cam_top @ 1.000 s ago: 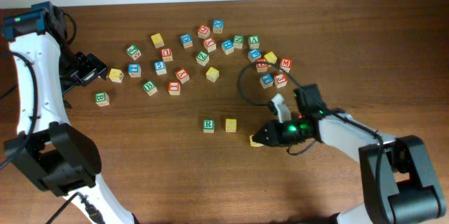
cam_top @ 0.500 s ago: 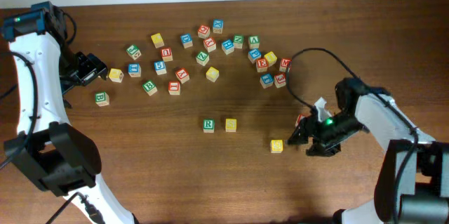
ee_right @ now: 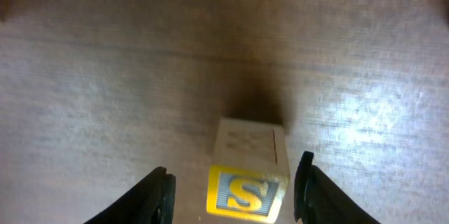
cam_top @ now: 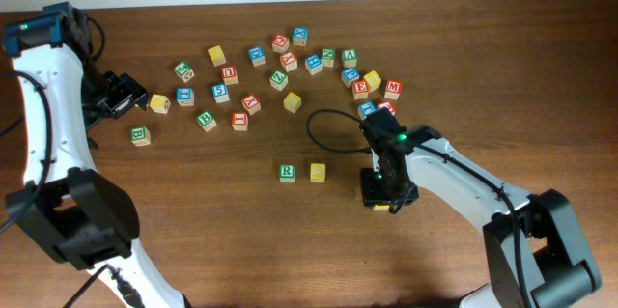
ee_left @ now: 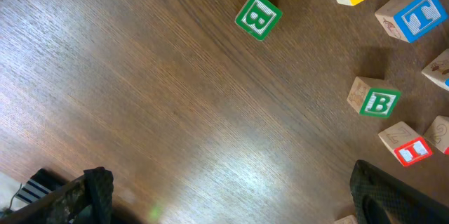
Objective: Spell out RSS
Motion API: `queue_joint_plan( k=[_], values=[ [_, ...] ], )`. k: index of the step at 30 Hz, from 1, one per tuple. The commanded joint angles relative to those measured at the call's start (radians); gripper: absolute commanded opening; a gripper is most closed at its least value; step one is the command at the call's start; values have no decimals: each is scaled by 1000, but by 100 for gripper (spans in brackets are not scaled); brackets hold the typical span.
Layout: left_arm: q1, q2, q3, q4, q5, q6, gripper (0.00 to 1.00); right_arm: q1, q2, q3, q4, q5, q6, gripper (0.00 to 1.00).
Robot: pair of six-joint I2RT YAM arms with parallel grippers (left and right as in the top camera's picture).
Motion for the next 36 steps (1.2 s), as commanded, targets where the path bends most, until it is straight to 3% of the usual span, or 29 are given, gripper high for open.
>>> queue_joint_plan(
  k=[1,6,10,16,25,27,29,32,36],
  values=[
    [7,-4,1,-1,-12,-2,99,6,2,-42,29,17,31,47],
    [7,-4,1,-1,-12,-2,99,6,2,-43,47,17,31,24],
    [7,-4,1,-1,-12,-2,99,6,2,-43,136,17,31,24],
    [7,-4,1,-1,-12,-2,99,4,2,-43,455,9,34,21],
    [7,-4,1,-1,-12,-2,99,5,30,-43,376,-66,34,21],
    [7,-4,1,-1,-12,-2,99,5,82,-43,378,-67,34,22],
    [7,-4,1,-1,-12,-2,99,5,83,-42,398,-96,34,36],
    [7,-4,1,-1,-12,-2,99,5,83,-30,413,-142,34,38],
    [7,-4,1,-1,-12,-2,99,3,82,71,314,-142,34,50]
  ],
)
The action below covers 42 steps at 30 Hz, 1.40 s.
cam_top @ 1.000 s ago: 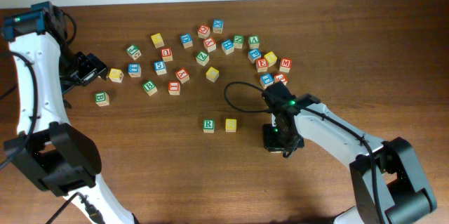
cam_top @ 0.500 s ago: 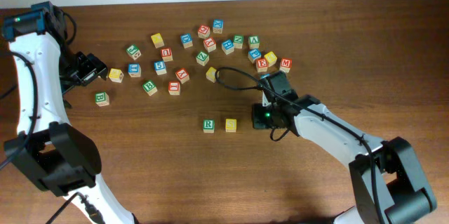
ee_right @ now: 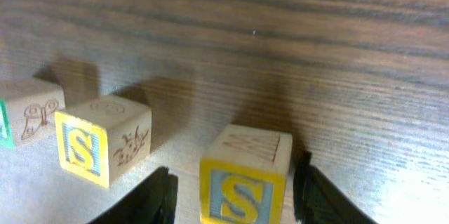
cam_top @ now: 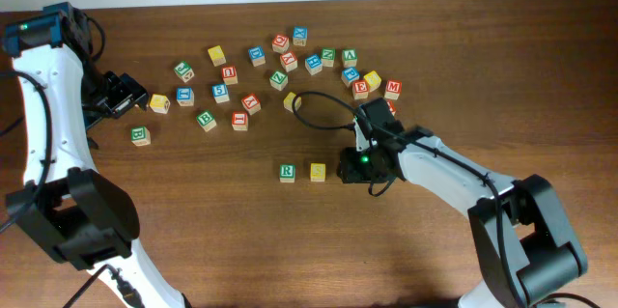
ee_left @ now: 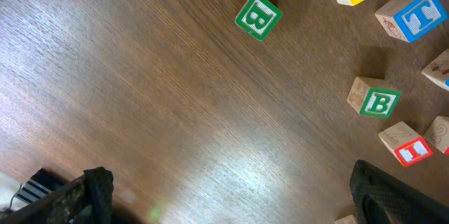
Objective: Spell out RSS
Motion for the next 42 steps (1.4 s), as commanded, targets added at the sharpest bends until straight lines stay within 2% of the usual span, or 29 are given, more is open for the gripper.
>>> queue_joint_plan(
  k=[1,4,8,10,12,13,16,20,21,22,23,24,25,26,27,28,29,31,33,34,36,37,38,39,41,42],
  values=[
    [7,-4,1,-1,-12,-2,99,3,11,92,-63,-13,3,52],
    [7,-4,1,-1,-12,-2,99,-24,0,222,-233,-13,-1,55],
    [7,-4,1,-1,-12,-2,99,-132,-105,407,-524,-13,-50,71],
    [7,-4,1,-1,-12,-2,99,-299,-175,470,-691,37,-53,98],
    [7,-4,1,-1,-12,-2,99,-471,-189,470,-775,181,-53,98],
    [7,-4,1,-1,-12,-2,99,-567,-184,470,-799,187,-52,98],
    [7,-4,1,-1,-12,-2,99,-665,-184,470,-864,168,-52,98],
    [7,-4,1,-1,-11,-2,99,-663,-183,470,-885,84,-65,99],
    [7,-4,1,0,8,-4,99,-662,-183,469,-898,82,-122,99],
    [7,-4,1,10,102,-10,99,-656,-183,463,-898,68,-133,98],
    [7,-4,1,-4,245,-9,99,-624,-183,442,-885,43,-138,91],
    [-17,-4,1,18,369,159,99,-573,-183,418,-859,42,-140,76],
    [-65,-4,-2,-23,381,281,95,-521,-183,397,-831,40,-140,69],
    [-104,-4,-17,-45,365,319,94,-474,-182,382,-801,39,-138,65],
    [-204,-4,-82,-45,353,336,87,-388,-182,362,-734,39,-136,56],
    [-266,-4,-122,-23,352,336,83,-356,-182,352,-708,39,-124,54],
    [-319,-4,-139,-11,353,336,83,-337,-182,343,-697,39,-119,59],
    [-386,-55,-139,-13,377,334,77,-329,-182,322,-694,40,-121,76],
    [-408,-185,-142,-47,377,334,77,-328,-182,310,-694,39,-121,77],
    [-418,-290,-161,-47,320,307,78,-328,-182,297,-682,34,-121,77],
    [-447,-469,-264,-14,108,130,82,-328,-182,260,-638,12,-121,77],
    [-463,-554,-365,53,75,105,89,-327,-182,238,-609,-45,-121,77],
    [-475,-598,-448,113,76,103,91,-325,-182,231,-596,-82,-121,76],
    [-481,-621,-555,195,94,86,100,-313,-181,227,-587,-88,-120,76],
    [-485,-615,-634,274,135,88,98,-278,-181,227,-574,-87,-120,83],
    [-493,-607,-682,362,135,124,91,-256,-181,219,-549,-87,-120,86]
  ],
)
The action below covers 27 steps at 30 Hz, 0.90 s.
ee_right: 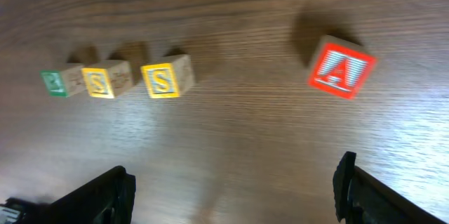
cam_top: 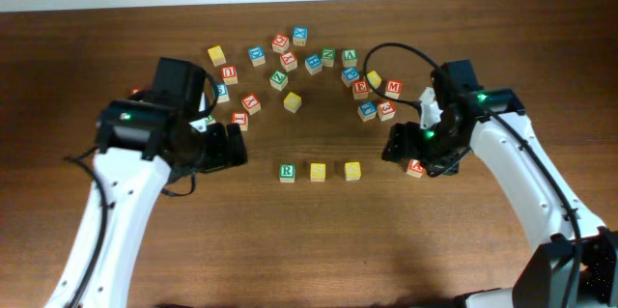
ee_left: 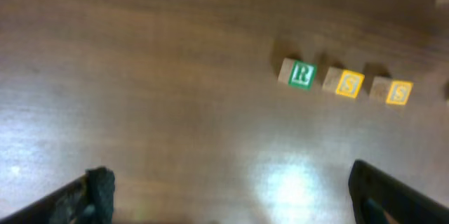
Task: Spell out RSS
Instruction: 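Push the R S S blocks together from both ends with both grippers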
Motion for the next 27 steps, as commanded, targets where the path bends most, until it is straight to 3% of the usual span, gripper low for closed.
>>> queue_joint_plan(
  k=[1,2,3,6,7,9,10,12,16,18,27],
  values=[
    [-24,34,-122,166,12,20,83,70,-3,-32,70,-14,-5,85],
    [-31,63,-153,189,11,24,73,98,0,-54,114,19,15,73],
    [-35,114,-171,198,11,24,64,114,13,-61,126,64,73,68],
    [-56,262,-175,230,12,24,28,122,81,-61,151,81,92,30],
    [-72,305,-175,247,12,24,22,122,104,-61,153,81,92,19],
    [-108,394,-175,310,11,24,19,122,153,-61,154,113,92,10],
    [-117,425,-175,339,11,24,8,122,176,-61,163,120,92,4],
    [-118,483,-175,410,15,24,0,122,234,-61,204,114,92,4],
    [-118,574,-175,425,40,24,0,130,292,-61,259,63,89,4],
    [-122,606,-175,459,117,91,0,146,305,-61,288,67,89,4],
    [-178,608,-175,491,154,91,0,219,355,-61,341,51,92,4]
  ],
)
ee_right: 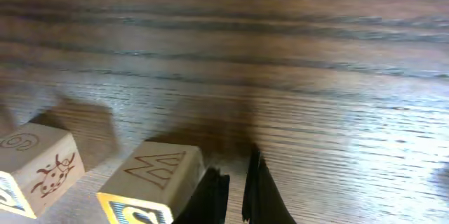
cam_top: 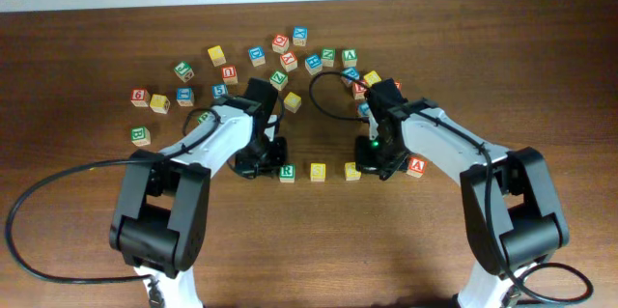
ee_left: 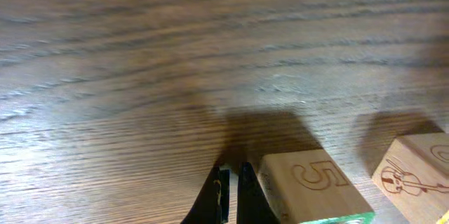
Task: Spell out RSS
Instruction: 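Push the R S S blocks together from both ends with both grippers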
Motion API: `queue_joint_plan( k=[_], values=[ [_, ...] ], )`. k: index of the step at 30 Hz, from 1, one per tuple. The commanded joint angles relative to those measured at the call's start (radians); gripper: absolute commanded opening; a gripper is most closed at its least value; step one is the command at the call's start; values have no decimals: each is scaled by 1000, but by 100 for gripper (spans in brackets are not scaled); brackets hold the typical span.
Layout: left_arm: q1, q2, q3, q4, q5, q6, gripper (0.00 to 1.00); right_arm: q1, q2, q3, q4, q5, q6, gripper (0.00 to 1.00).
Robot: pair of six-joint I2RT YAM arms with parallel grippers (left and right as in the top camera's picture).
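Observation:
Three blocks lie in a row at the table's middle: a green R block [cam_top: 287, 173], a yellow S block [cam_top: 318, 172] and a second yellow S block [cam_top: 352, 171]. My left gripper [cam_top: 261, 159] is low on the table, shut, just left of the R block. In the left wrist view its tips [ee_left: 233, 172] rest beside the R block's "5" face [ee_left: 309, 185]. My right gripper [cam_top: 371, 160] is shut and sits just right of the second S. In the right wrist view its tips [ee_right: 237, 169] stand next to that S block [ee_right: 158, 178].
Several loose letter blocks are scattered across the back of the table [cam_top: 290, 57]. A red A block [cam_top: 416, 165] lies right of my right gripper. A green block [cam_top: 140, 135] sits far left. A black cable [cam_top: 323, 81] loops behind the row.
Both grippers were wide open and raised, left and right of the row. Now both are shut and low, the left against the R end, the right against the last S.
R and one S lay in the row while my right gripper had a second S between its fingers to the right. Then that S was next to the first. Later all three stood alone with both grippers open. Now shut grippers flank the row.

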Motion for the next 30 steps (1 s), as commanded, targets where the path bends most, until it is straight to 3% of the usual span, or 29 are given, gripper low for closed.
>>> queue_joint_plan(
  k=[1,19,30],
  values=[
    [-41,47,-10,5,10,15,0,21,32,-8,11,-34,6,4],
    [-50,47,-10,30,167,-60,0,21,32,-8,66,-141,64,4],
    [-103,47,-10,89,163,-60,1,21,32,-8,12,-142,84,4]
  ],
)
